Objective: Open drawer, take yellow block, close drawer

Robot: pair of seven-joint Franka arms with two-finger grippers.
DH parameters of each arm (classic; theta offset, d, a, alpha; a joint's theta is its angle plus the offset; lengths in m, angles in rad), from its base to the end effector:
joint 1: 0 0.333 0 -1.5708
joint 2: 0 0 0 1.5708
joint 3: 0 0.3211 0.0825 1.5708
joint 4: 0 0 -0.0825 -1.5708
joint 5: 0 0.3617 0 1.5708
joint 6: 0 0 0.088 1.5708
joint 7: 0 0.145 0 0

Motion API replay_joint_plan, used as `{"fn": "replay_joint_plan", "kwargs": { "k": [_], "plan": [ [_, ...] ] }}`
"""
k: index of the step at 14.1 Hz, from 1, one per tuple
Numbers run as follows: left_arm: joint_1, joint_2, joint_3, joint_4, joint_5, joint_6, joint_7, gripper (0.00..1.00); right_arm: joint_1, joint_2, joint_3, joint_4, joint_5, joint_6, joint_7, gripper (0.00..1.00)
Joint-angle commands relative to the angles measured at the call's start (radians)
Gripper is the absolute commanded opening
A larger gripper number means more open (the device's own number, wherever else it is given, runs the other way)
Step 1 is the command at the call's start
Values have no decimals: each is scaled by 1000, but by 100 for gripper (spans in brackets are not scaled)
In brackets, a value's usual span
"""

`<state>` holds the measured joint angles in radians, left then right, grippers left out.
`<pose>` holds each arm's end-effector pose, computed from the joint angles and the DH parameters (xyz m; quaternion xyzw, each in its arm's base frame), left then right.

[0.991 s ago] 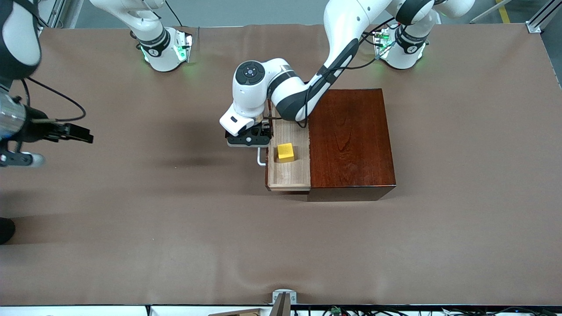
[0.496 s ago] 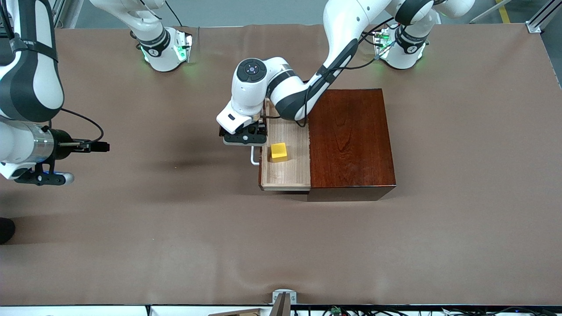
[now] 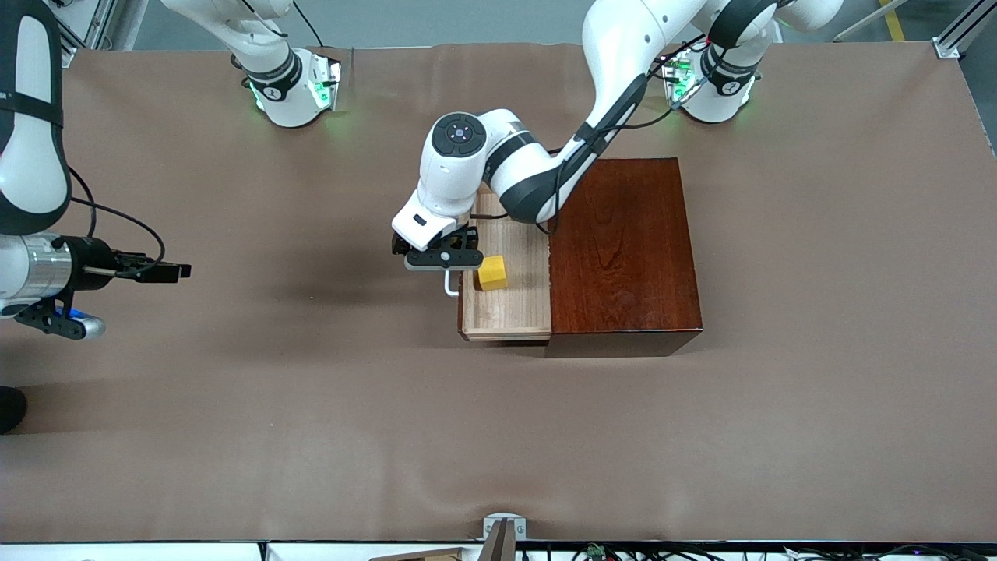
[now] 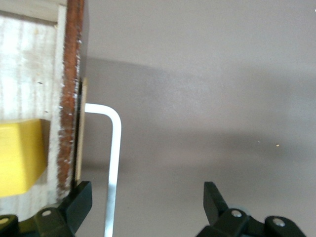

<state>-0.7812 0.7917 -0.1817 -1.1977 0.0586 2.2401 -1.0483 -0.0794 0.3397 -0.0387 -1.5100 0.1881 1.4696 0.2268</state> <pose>0.4750 -0.6084 0.3158 0.9888 0.0620 0.0402 0.1293 0.5834 -0.0379 0.4231 -0.9623 0.1762 0.1924 0.0767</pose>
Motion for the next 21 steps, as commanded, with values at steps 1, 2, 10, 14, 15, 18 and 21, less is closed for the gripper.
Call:
{"fn": "replay_joint_plan", "kwargs": {
  "k": [1,2,10,14,15,18,21],
  "plan": [
    [51,-168,4,-16,-10,-164,-36,100,10,9,13,25,27,-14,196,100],
    [66,-214,4,-16,-11,-225,-38,100,22,9,13,25,25,-14,221,100],
    [388,-495,-4,-48,-62,-655,11,100,121,5,13,40,139,0,537,100],
    [563,-641,-5,-179,-69,-700,258,100,200,7,13,53,146,14,741,100],
    [610,-663,-5,-212,-85,-700,330,100,214,7,13,57,148,20,772,100],
    [769,-703,-5,-302,-167,-697,467,100,311,7,13,82,145,54,929,100],
    [842,-706,-4,-362,-209,-659,658,100,416,10,13,94,142,104,1069,100]
  ]
}}
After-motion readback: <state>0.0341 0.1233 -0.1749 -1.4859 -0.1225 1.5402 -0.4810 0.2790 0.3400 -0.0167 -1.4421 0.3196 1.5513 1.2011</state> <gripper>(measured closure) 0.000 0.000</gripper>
